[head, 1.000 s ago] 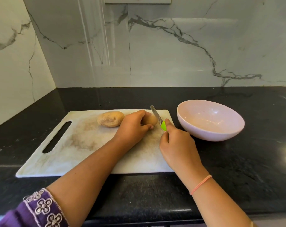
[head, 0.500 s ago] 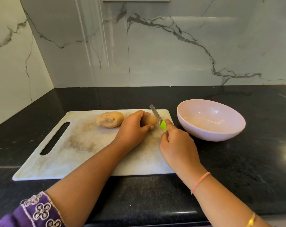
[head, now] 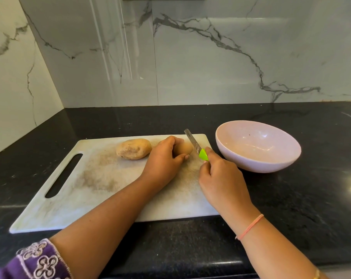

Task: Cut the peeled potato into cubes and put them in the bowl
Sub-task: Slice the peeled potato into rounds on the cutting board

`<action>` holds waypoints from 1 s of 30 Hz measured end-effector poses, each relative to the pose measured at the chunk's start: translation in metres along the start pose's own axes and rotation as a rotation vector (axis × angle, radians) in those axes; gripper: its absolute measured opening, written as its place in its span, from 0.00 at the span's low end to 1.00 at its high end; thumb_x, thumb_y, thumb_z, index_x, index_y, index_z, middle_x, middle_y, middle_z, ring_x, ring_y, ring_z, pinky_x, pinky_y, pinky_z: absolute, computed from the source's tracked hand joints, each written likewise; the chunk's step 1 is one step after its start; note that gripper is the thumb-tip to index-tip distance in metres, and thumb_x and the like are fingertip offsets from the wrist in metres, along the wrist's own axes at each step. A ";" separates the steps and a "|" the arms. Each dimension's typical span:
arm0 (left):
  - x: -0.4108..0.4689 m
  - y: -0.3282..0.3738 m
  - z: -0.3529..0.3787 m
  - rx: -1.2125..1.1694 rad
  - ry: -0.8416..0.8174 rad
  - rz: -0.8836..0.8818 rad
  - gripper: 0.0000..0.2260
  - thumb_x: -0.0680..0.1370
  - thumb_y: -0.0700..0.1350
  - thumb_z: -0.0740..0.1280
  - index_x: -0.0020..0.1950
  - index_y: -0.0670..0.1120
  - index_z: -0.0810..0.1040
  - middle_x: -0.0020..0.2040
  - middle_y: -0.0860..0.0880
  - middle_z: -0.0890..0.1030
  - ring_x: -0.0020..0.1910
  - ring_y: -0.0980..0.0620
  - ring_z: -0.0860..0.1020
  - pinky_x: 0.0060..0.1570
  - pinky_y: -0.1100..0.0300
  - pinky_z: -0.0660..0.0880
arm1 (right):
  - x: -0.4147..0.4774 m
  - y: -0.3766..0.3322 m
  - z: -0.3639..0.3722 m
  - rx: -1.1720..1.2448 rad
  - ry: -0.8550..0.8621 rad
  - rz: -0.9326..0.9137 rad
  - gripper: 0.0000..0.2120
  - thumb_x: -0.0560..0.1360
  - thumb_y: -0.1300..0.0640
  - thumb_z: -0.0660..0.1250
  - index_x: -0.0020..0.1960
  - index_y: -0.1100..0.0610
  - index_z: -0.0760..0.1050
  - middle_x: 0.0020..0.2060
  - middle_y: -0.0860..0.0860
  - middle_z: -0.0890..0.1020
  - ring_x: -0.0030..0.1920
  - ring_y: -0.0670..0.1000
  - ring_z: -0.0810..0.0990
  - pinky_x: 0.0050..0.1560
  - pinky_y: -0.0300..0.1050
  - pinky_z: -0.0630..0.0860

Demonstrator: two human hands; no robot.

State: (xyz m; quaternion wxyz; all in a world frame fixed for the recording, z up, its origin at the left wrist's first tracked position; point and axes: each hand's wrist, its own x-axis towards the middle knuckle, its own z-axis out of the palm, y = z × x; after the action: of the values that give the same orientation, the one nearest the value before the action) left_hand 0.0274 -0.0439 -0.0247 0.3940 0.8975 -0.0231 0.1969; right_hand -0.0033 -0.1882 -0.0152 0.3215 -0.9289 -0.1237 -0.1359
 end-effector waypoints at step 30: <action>0.005 0.002 -0.001 -0.036 -0.010 -0.039 0.15 0.72 0.41 0.73 0.58 0.46 0.78 0.52 0.52 0.80 0.51 0.56 0.78 0.51 0.65 0.74 | 0.002 -0.005 -0.003 -0.101 -0.053 -0.034 0.24 0.81 0.55 0.52 0.76 0.52 0.56 0.40 0.51 0.78 0.43 0.50 0.80 0.39 0.45 0.75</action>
State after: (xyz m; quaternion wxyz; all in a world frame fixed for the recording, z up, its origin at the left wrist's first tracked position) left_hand 0.0316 -0.0442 -0.0211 0.4137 0.8915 -0.0108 0.1843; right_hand -0.0040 -0.1857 -0.0096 0.2686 -0.9449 -0.1409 -0.1227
